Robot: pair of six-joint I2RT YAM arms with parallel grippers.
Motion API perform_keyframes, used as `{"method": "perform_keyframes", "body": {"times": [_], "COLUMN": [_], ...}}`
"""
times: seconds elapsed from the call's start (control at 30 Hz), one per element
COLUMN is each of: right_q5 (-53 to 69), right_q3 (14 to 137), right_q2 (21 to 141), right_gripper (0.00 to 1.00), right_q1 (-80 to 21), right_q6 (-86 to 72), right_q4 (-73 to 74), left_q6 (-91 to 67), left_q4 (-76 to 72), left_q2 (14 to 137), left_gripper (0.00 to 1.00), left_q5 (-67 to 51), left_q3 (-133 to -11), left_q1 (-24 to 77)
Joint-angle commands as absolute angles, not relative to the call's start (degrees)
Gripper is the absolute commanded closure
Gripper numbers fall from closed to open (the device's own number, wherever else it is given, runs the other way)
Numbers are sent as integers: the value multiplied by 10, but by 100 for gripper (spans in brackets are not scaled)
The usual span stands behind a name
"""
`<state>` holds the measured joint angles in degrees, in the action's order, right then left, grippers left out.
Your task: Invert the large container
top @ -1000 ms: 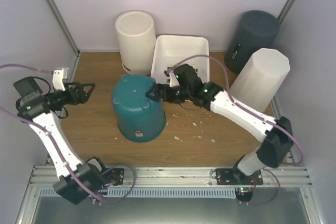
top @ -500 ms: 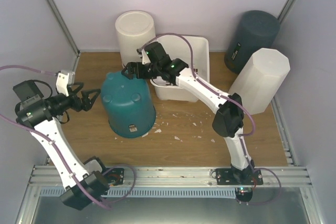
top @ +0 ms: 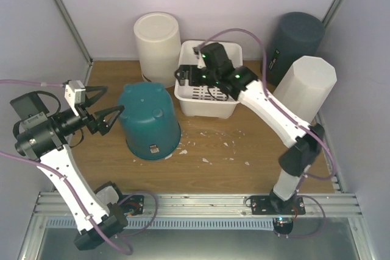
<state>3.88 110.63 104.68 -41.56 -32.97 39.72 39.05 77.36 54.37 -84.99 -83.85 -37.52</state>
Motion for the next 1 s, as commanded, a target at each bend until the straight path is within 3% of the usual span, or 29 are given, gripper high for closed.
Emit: {"method": "perform_keyframes", "body": {"times": [0.0, 0.2, 0.37, 0.47, 0.57, 0.7, 0.97], "right_q5": [1, -10, -20, -29, -39, -22, -9], "right_q3": [975, 944, 981, 971, 962, 953, 932], "right_q2": [959, 926, 946, 935, 927, 923, 927], "right_gripper": [0, 0, 0, 0, 0, 0, 0], "right_q1": [-383, -384, -391, -393, -393, -394, -395], "right_q6": [-384, -401, -366, -358, -351, -346, -337], "right_q4": [370, 397, 457, 465, 475, 477, 478], "left_q6": [429, 501, 416, 406, 412, 433, 461], "left_q4": [776, 778, 777, 776, 778, 779, 780], "left_q2": [543, 564, 620, 634, 638, 610, 534], "left_gripper": [1, 1, 1, 1, 1, 1, 1], "left_q5": [-897, -682, -588, -539, -413, -252, -163], "left_q3": [-892, -927, -899, -900, -899, -840, -684], "left_q1": [-370, -310, -100, -24, 76, 188, 272]}}
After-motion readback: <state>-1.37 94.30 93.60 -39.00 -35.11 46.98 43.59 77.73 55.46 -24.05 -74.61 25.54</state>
